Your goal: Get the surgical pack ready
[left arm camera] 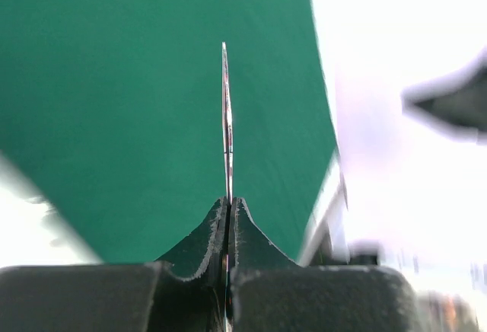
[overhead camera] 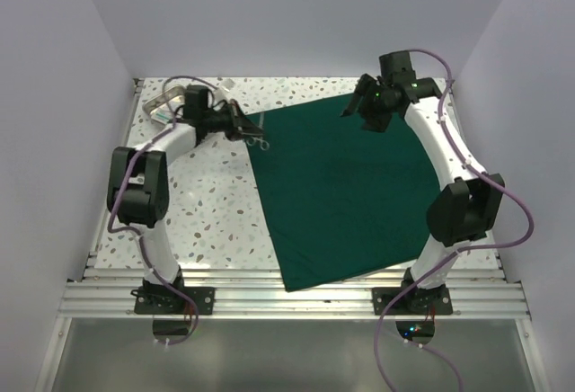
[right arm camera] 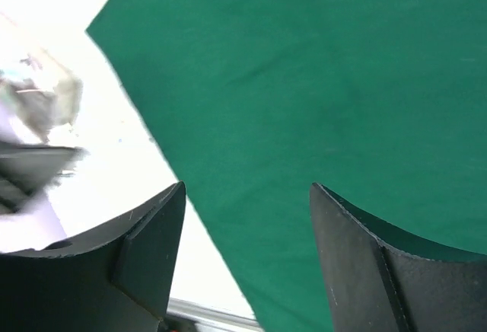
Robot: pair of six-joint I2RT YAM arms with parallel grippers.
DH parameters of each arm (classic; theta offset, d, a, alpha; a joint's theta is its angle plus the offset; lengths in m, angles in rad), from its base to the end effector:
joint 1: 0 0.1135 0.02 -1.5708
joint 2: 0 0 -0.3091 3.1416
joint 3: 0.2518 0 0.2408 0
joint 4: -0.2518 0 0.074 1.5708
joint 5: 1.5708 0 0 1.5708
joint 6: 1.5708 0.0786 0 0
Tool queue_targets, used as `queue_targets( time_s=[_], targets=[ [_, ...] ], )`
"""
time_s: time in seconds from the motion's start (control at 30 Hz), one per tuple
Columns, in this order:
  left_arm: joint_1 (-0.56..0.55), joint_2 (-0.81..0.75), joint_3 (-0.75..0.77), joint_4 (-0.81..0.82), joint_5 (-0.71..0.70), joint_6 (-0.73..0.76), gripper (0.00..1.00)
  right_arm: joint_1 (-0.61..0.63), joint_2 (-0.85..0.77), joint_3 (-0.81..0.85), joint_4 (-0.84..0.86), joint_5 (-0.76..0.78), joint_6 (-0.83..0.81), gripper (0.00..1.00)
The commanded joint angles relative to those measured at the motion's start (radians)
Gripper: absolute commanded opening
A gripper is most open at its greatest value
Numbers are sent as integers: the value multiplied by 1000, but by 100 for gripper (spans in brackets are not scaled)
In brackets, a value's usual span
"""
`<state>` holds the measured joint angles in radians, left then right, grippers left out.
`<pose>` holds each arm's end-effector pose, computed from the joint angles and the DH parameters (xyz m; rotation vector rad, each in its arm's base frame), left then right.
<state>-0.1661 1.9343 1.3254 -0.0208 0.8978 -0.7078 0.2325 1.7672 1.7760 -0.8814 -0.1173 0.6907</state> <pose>0.4385 -0.1358 0.2458 -0.0704 2.3021 -1.4579 0.3976 0.1036 0.3622 0.5186 2.4602 0.5397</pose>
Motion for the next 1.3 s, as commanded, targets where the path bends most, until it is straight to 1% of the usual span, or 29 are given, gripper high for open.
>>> queue_targets(
  time_s=[0.0, 0.03, 0.13, 0.23, 0.33, 0.37, 0.5, 0.67, 0.73, 0.77, 0.87, 0.9, 0.97, 1.0, 1.13, 1.2, 1.27],
  targets=[
    [164, -97, 30, -114, -150, 42, 0, -28, 23, -6, -91, 27, -71, 70],
    [239, -89, 53, -175, -196, 56, 0, -28, 20, -21, -84, 18, -71, 70],
    [307, -28, 170, -296, -267, 74, 0, -30, 20, -76, -53, -31, -63, 70],
    [402, 38, 251, -341, -315, 50, 0, -30, 38, -92, -57, -59, -71, 71],
    [445, 110, 331, -379, -342, 51, 0, -32, 55, -87, -65, -76, -89, 71],
    [451, 156, 380, -393, -343, 51, 0, -33, 60, -89, -68, -81, -95, 71],
    [456, 259, 495, -477, -353, 48, 0, -41, 80, -96, -64, -117, -99, 71],
    [459, 311, 552, -487, -413, 21, 0, -50, 98, -95, -62, -127, -100, 71],
    [459, 334, 583, -510, -422, 14, 4, -51, 101, -96, -60, -130, -100, 71],
    [459, 363, 628, -530, -430, 16, 6, -51, 104, -98, -59, -131, -102, 71],
    [459, 400, 685, -579, -448, 30, 8, -53, 110, -105, -50, -140, -103, 71],
    [461, 405, 692, -590, -453, 34, 13, -52, 113, -108, -51, -143, -100, 71],
    [462, 414, 709, -603, -461, 39, 18, -52, 118, -110, -50, -154, -99, 71],
    [462, 416, 710, -613, -461, 42, 23, -53, 126, -109, -51, -156, -99, 71],
    [464, 410, 701, -628, -468, 59, 31, -53, 138, -102, -51, -154, -94, 71],
    [467, 405, 696, -628, -470, 60, 34, -53, 141, -99, -50, -151, -94, 71],
    [467, 397, 695, -631, -470, 62, 39, -51, 146, -99, -47, -150, -94, 71]
  ],
)
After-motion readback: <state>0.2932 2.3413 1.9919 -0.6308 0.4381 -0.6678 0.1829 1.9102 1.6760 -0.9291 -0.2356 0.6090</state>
